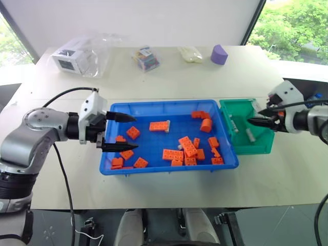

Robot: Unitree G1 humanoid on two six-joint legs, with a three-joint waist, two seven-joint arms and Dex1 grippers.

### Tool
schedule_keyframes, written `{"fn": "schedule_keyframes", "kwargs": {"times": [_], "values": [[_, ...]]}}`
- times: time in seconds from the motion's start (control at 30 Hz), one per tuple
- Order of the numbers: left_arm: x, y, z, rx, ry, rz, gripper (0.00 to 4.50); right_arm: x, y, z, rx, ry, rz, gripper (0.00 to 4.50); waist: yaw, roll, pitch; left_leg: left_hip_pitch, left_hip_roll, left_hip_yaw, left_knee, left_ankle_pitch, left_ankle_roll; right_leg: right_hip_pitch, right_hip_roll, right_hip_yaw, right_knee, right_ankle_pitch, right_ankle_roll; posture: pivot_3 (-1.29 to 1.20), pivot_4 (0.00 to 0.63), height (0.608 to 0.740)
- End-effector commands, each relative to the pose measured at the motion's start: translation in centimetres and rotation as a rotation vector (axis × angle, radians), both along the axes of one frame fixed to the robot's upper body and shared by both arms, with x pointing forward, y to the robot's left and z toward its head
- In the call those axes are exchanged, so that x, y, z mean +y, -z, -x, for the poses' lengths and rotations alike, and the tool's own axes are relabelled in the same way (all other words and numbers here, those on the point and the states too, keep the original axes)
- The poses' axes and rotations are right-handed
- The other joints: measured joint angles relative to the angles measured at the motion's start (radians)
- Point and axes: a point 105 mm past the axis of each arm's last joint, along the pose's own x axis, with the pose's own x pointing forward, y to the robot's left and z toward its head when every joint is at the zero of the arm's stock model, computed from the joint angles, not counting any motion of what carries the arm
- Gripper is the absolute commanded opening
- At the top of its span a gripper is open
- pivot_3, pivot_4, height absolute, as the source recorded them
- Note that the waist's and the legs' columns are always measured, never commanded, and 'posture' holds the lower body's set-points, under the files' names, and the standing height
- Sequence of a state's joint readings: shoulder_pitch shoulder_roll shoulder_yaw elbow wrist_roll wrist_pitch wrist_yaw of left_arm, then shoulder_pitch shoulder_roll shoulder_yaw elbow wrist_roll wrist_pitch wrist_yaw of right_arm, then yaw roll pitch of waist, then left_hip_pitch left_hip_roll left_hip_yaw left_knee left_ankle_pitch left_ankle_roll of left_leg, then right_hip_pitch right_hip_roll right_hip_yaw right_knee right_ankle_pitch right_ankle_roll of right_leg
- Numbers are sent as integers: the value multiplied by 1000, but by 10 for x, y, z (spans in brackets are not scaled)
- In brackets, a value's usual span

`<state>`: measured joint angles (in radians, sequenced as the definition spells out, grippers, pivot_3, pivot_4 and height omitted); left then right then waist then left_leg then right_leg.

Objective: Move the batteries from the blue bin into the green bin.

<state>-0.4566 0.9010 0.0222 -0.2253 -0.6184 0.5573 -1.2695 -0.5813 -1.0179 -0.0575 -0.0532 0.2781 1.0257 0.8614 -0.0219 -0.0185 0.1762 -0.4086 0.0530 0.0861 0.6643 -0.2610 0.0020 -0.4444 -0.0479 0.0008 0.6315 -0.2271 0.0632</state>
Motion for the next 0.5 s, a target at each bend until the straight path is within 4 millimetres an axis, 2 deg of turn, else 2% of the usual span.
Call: {"fn": "schedule_keyframes", "kwargs": {"times": [0.03, 0.13, 0.23, 0.37, 0.5], "values": [[2, -11, 0, -51, 3, -5, 4500, 27, -31, -13, -117, -108, -4, 3986, 1, 0, 0, 0, 0, 0, 0, 0, 0, 0, 0, 0, 0, 0, 0, 0, 150, 734], [4, -12, 0, -56, -11, -9, 4500, 73, -42, -21, -143, -255, -56, 3986, 2, 0, 0, -1, 0, -1, 0, 0, 0, 0, 0, 0, 0, 0, 0, 0, 150, 734], [5, -13, 0, -60, -23, -9, 4500, 129, -39, -24, -137, -440, -79, 3986, 2, 0, 0, -1, 0, -1, 0, 0, 0, -1, 1, 0, 0, 0, 0, 0, 150, 734], [5, -12, 1, -61, -32, -12, 4500, 196, -11, -21, -85, -657, -34, 3986, 3, 0, 0, -1, 1, -1, 0, 0, 0, -1, 1, -1, 1, 0, 0, 0, 150, 734], [6, -13, 1, -71, -49, -14, 4500, 235, 20, -23, -41, -799, 82, 3986, 11, 0, 0, -3, 0, 0, 1, 0, 0, -1, 0, -2, 0, 0, 0, 0, 150, 734]]}}
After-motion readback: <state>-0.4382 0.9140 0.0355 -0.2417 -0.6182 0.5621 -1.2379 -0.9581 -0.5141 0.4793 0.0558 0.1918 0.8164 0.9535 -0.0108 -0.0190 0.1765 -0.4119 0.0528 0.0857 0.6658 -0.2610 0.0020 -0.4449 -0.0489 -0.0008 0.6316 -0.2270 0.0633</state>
